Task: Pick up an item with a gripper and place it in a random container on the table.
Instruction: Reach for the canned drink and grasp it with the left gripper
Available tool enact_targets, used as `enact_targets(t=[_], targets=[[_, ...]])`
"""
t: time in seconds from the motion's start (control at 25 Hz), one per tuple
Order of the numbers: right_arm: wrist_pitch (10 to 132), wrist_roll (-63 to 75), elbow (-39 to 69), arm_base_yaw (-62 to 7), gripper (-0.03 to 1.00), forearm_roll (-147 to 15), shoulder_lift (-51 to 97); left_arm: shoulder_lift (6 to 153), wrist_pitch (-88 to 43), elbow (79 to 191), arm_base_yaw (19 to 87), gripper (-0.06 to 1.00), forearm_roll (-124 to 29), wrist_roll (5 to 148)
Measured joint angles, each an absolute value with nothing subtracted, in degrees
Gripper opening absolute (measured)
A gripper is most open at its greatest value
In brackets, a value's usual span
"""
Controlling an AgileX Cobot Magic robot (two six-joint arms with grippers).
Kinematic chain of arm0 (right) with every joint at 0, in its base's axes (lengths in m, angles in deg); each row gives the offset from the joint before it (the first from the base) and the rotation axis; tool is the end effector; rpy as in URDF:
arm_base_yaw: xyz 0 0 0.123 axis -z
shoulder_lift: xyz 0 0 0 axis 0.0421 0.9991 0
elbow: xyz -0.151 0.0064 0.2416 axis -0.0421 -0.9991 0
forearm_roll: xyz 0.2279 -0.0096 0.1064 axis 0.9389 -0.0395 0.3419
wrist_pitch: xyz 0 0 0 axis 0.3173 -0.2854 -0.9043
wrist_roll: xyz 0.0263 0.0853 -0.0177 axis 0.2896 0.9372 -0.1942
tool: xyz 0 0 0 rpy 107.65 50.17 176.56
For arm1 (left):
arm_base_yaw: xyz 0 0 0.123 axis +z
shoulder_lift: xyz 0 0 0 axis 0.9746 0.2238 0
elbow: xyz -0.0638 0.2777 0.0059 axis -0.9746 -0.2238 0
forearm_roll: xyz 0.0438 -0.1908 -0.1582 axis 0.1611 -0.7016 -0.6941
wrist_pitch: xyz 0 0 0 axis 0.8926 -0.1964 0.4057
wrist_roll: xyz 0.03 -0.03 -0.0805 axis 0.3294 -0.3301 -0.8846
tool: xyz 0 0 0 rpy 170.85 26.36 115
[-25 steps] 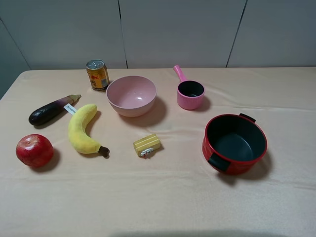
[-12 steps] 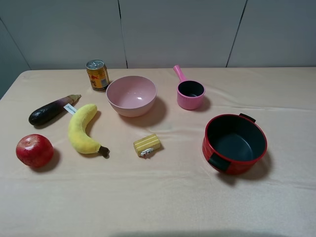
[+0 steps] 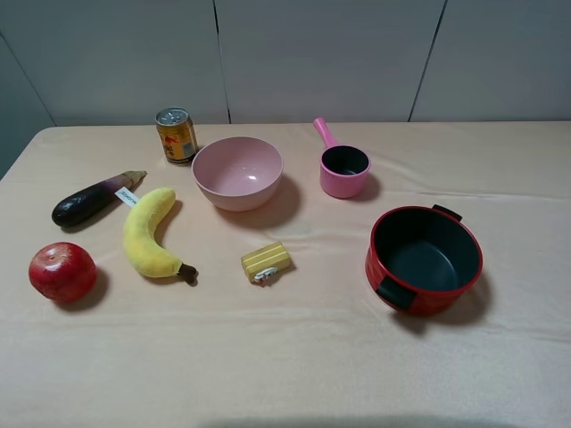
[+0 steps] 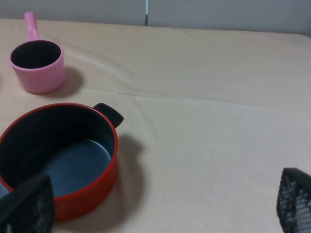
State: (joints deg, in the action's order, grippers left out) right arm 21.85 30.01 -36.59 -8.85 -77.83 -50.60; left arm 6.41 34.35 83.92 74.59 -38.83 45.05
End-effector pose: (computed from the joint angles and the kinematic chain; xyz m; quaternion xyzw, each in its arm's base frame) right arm -0.0038 -0.0053 0.2804 -0.0371 0.8396 0.0051 0.5420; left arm -0.0049 -0.0061 0.2767 0.0375 0.8503 -0.0399 0.5235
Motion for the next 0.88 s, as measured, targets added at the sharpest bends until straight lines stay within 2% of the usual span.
enact_targets(t=[0.88], targets=[[21.85,30.01,-36.59,-8.85,0.69,-77.83,-50.6,6.41,34.35,83.92,74.59,0.99,-38.83,45.05]])
